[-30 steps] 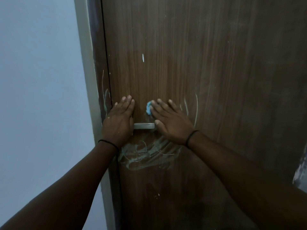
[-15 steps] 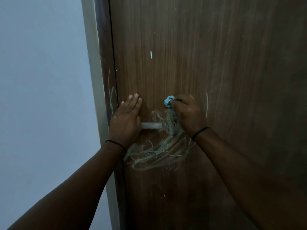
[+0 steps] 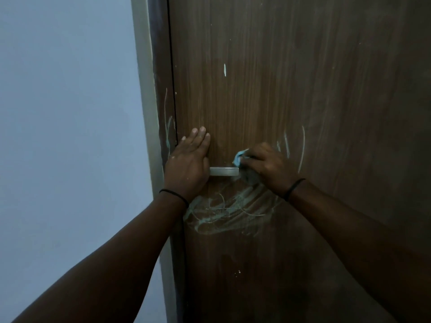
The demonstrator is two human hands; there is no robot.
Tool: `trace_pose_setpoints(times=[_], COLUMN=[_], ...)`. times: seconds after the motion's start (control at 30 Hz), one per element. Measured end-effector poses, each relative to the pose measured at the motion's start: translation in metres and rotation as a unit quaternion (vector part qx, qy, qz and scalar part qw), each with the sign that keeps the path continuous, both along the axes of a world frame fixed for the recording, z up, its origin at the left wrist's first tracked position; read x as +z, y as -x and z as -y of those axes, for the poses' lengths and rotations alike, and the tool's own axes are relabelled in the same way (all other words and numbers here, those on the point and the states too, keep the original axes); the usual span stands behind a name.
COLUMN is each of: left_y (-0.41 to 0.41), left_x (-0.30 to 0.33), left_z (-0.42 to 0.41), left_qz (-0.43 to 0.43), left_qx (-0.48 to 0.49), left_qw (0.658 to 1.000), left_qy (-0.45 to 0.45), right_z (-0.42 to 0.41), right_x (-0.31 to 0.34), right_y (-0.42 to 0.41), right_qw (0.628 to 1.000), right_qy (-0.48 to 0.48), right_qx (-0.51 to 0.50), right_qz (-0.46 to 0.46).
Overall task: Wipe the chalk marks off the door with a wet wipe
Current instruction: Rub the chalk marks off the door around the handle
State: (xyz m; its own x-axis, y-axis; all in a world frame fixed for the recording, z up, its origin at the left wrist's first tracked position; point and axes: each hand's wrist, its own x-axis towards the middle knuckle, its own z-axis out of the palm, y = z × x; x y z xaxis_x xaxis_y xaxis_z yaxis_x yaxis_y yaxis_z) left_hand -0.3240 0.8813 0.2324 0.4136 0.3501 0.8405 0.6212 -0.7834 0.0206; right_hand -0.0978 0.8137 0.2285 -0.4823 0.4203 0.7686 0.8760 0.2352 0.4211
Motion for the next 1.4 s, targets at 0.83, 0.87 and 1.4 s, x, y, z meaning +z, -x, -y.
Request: trace_pose_setpoints(times=[0.83,0.87,1.4], left_y=[-0.016,-0.020,-0.070], left_x=[0.002,0.002,0.016], left_z=[0.012,0.013,0.025], left_qz=[-0.004,-0.002,-0.057], left_qx=[0.069,0.073,0.042], left_qw=[0.998,0.997,0.997], left_qy=[0.013,0.011,-0.033], right_z=[0.032,0.028,0.015], right_x=[0.002,0.012,0.017], right_y=[-0.011,-0.010,-0.002], right_qw=[0.976,0.968,0.975], right_qy=[-0.090,-0.120,-0.119], right_qx=[-0.034,-0.048,-0.015], right_qz=[-0.193,-0.216,-0.188])
